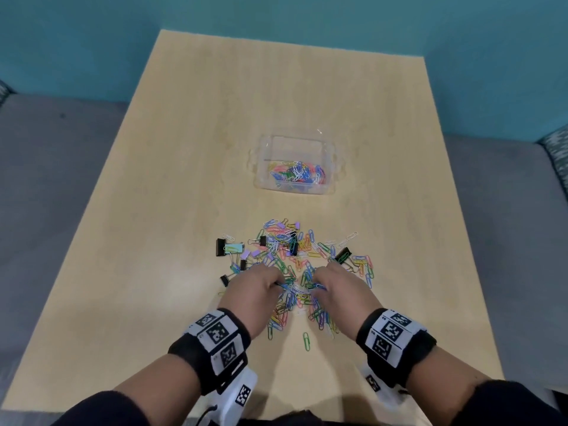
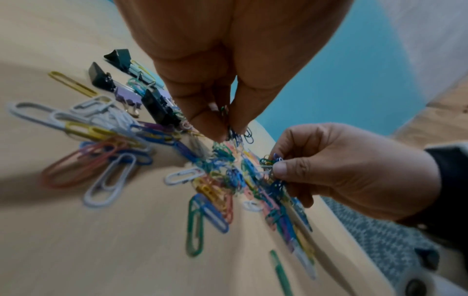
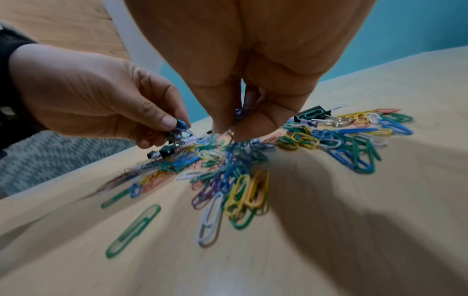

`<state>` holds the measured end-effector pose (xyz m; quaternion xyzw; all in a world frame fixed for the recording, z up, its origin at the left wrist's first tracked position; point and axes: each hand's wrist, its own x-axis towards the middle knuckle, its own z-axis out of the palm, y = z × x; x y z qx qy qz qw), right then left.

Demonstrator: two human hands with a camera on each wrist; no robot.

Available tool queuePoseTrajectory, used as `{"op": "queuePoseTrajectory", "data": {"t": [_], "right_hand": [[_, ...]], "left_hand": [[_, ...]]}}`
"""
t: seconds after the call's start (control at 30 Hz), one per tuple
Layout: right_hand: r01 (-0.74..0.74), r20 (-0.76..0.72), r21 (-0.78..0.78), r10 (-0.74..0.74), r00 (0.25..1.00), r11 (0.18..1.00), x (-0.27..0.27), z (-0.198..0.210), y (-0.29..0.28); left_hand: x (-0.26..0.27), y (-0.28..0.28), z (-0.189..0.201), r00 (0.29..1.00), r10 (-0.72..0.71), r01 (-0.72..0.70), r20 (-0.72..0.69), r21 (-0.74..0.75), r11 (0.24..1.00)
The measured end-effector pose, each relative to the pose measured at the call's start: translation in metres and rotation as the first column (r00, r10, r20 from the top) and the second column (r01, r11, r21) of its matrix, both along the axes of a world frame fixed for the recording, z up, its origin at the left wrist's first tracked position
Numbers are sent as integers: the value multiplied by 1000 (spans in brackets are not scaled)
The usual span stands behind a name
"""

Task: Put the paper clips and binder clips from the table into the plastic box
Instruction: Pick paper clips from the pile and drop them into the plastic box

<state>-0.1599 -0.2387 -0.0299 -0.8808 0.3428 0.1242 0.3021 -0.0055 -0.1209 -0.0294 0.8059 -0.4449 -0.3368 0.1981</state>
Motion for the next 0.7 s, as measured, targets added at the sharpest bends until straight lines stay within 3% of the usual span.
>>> {"op": "queuePoseTrajectory", "data": {"t": [0.07, 0.13, 0.2, 0.27, 0.37, 0.5, 0.7], "right_hand": [[27, 47, 57, -30, 998, 998, -1, 7, -6], [113, 68, 189, -128, 990, 976, 0, 17, -15], [246, 76, 402, -300, 951, 882, 6, 27, -29], [305, 100, 554, -426, 899, 775, 14, 36, -49], [342, 160, 603, -530, 833, 720, 42, 44, -89], [430, 214, 553, -620, 755, 714, 90, 41, -144], [431, 233, 389, -540, 809, 814, 129, 38, -171]], "left_hand": [[3, -1, 8, 996, 59, -58, -74, 12, 998], [8, -7, 19, 956, 169, -166, -242, 32, 986], [18, -17, 28, 863, 268, -274, -428, 49, 961], [33, -33, 36, 814, 301, -330, -496, 31, 943], [62, -72, 44, 810, 336, -407, -480, -48, 912], [94, -135, 44, 840, 388, -464, -379, -132, 876], [102, -179, 44, 903, 353, -396, -243, -155, 905]]}}
